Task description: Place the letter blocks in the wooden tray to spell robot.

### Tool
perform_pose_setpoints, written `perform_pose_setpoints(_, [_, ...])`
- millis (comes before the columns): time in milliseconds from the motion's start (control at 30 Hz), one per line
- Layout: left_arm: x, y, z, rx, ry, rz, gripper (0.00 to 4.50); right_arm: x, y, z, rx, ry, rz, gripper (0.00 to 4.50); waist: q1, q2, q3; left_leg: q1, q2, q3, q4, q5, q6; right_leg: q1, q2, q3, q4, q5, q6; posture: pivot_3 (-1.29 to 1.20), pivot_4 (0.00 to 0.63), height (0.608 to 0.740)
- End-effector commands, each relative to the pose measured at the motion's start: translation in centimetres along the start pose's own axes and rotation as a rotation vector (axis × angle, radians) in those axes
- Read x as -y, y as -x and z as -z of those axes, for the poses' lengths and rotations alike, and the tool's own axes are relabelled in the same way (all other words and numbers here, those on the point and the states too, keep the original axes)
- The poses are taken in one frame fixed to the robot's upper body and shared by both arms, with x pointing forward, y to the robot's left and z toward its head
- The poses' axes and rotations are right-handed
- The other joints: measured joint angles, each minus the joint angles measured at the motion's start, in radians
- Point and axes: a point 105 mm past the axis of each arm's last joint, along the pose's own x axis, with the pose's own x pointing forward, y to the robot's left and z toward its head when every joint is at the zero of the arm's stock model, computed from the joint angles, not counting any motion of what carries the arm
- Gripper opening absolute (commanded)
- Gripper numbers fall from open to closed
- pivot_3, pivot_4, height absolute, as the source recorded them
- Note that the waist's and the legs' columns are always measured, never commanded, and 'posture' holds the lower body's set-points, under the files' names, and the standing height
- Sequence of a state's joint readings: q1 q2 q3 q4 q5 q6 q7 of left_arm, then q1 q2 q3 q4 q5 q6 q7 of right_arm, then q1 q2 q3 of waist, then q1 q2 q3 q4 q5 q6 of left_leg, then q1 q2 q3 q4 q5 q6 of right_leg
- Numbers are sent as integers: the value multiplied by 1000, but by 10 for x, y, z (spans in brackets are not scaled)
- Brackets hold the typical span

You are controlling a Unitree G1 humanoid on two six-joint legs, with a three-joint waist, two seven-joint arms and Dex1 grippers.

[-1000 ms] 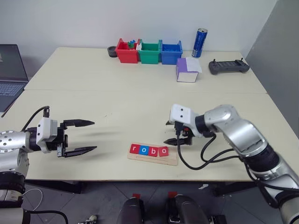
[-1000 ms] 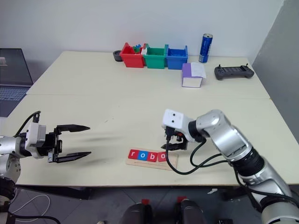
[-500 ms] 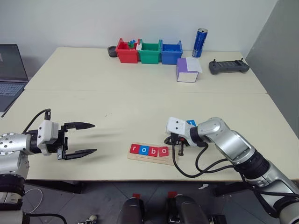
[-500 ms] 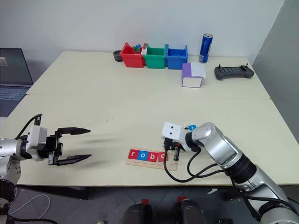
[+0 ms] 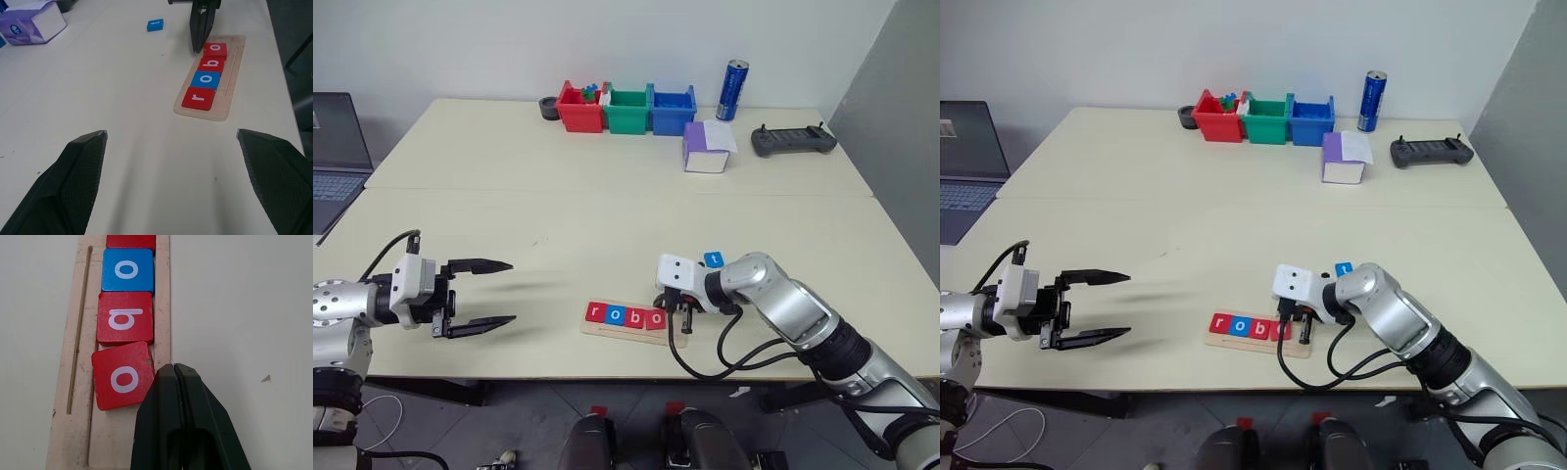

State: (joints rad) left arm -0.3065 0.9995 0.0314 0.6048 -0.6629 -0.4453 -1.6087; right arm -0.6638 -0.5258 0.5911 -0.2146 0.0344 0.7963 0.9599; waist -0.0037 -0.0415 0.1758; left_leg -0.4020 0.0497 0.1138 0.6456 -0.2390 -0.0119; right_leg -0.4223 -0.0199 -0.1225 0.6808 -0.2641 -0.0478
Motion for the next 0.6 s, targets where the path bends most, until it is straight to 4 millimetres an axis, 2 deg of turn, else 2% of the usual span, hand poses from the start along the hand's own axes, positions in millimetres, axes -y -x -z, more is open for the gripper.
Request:
perform_pose_setpoints(33, [-4,8,-8,-2,-36,-16,4500,-7,5,-9,22,41,-10,29,0,0,0,0,0,0,0,0,0,0,0,0,0,0,0,0,150,740])
perform_pose_setpoints(233, [-5,6,-8,0,-38,-14,4500,-10,5,-11,20,46,-9,29,0,0,0,0,0,0,0,0,0,0,0,0,0,0,0,0,150,740])
perform_pose_setpoints(333, [-5,6,-8,0,-39,-14,4500,-3,9,-12,18,44,25,29,0,0,0,0,0,0,0,0,0,0,0,0,0,0,0,0,150,740])
perform_pose_setpoints(467, [-5,7,-9,0,-41,-15,4500,29,33,-11,31,7,167,29,1,0,0,0,0,0,0,0,0,0,0,0,0,0,0,0,150,740])
perform_pose_setpoints(533, [-4,8,-8,-1,-41,-18,4500,53,59,-6,63,-93,313,29,2,0,0,0,0,0,0,0,0,0,0,0,0,0,0,0,150,740])
perform_pose_setpoints(600, [-4,9,-8,-3,-40,-21,4500,64,73,1,75,-167,404,622,2,0,0,0,0,0,0,0,0,0,0,0,0,0,0,0,150,740])
